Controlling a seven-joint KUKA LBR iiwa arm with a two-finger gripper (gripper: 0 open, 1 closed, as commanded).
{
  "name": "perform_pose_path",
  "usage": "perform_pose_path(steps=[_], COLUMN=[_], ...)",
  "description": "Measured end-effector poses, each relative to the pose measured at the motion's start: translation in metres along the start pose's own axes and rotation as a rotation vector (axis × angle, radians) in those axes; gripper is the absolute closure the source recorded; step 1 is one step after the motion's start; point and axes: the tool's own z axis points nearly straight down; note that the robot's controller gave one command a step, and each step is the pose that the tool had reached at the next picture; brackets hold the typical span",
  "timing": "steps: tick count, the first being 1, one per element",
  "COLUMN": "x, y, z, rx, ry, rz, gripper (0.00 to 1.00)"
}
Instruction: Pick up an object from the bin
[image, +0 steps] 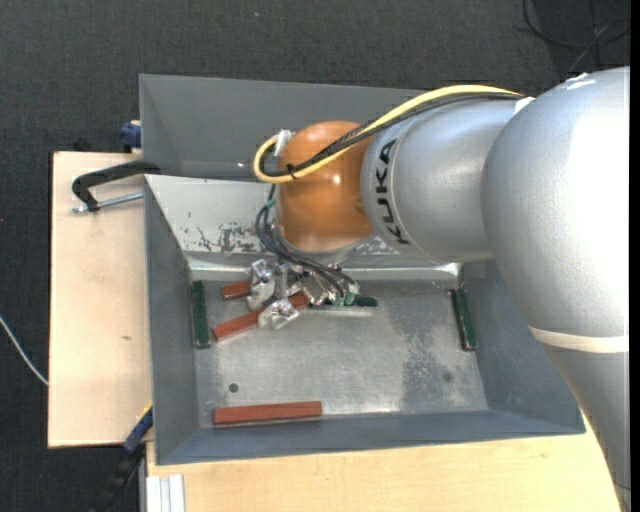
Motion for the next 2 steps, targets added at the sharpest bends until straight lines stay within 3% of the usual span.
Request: perform_pose_path(steps=[2], x=[0.0], y=[0.0], z=[0.0], rx=[0.0], ry=[0.0], rz=[0.0], gripper=[1.0])
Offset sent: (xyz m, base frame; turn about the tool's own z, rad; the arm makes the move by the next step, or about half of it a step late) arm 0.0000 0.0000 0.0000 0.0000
